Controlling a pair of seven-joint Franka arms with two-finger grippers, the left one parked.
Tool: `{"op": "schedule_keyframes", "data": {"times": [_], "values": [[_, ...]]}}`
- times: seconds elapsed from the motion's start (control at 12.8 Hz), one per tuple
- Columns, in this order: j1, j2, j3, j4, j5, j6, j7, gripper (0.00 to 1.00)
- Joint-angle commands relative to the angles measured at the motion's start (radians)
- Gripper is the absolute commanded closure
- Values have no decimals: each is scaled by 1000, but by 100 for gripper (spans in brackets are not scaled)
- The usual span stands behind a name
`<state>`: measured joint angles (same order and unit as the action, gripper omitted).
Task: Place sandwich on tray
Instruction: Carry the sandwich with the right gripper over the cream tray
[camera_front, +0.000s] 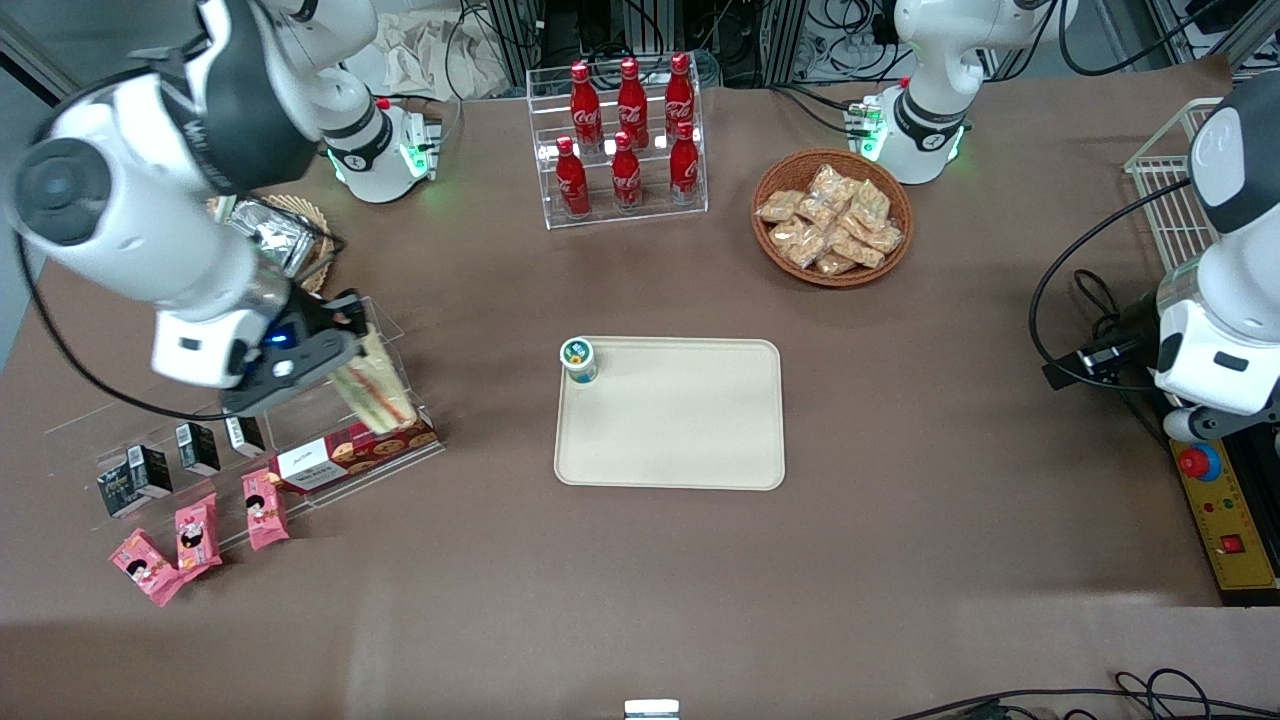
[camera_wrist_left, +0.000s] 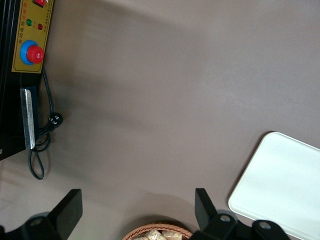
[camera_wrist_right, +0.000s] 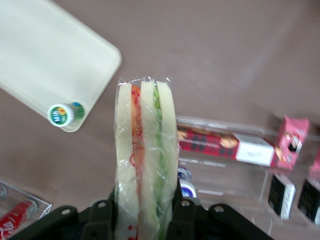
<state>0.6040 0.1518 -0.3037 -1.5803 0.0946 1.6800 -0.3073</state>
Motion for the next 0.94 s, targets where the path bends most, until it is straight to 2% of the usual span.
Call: {"op": "schedule_keyframes", "data": {"times": [0.0, 0.39, 0.86], "values": [[89, 95, -14, 111, 19, 22, -67, 60], [210, 207, -3, 134, 17, 225, -177, 60], [212, 423, 104, 229, 14, 430, -322, 59]]}}
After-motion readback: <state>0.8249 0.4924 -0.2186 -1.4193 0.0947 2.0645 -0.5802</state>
